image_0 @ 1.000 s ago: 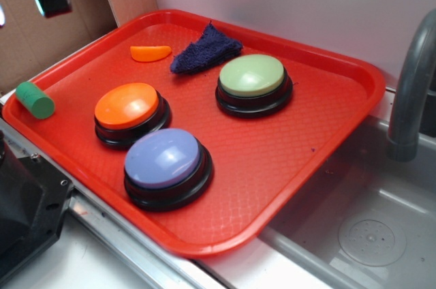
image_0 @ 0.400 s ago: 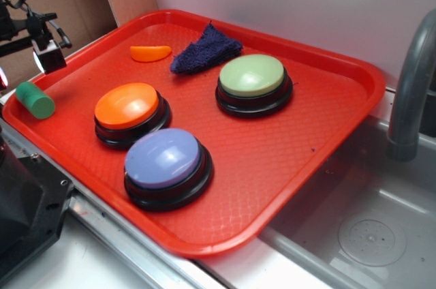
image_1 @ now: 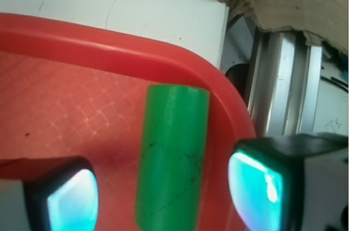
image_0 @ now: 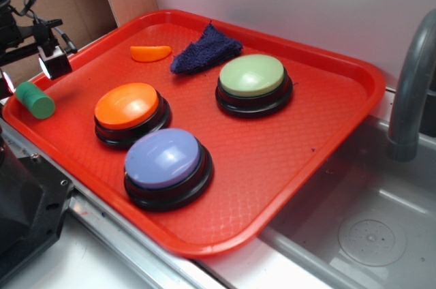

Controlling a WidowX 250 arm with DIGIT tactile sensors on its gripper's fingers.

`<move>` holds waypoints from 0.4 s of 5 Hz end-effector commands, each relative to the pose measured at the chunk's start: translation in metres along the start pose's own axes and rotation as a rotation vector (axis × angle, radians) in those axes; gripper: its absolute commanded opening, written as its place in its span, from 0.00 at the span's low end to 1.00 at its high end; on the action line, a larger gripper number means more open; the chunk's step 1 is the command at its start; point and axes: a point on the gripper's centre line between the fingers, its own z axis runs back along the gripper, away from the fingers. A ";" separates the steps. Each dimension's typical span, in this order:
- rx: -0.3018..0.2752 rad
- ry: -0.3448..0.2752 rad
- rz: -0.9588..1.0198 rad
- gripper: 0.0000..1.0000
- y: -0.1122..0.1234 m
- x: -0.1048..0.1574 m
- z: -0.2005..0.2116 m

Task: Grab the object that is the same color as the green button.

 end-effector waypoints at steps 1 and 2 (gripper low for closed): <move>-0.035 0.014 0.017 1.00 0.015 -0.009 -0.014; 0.004 0.030 -0.036 1.00 0.010 -0.018 -0.026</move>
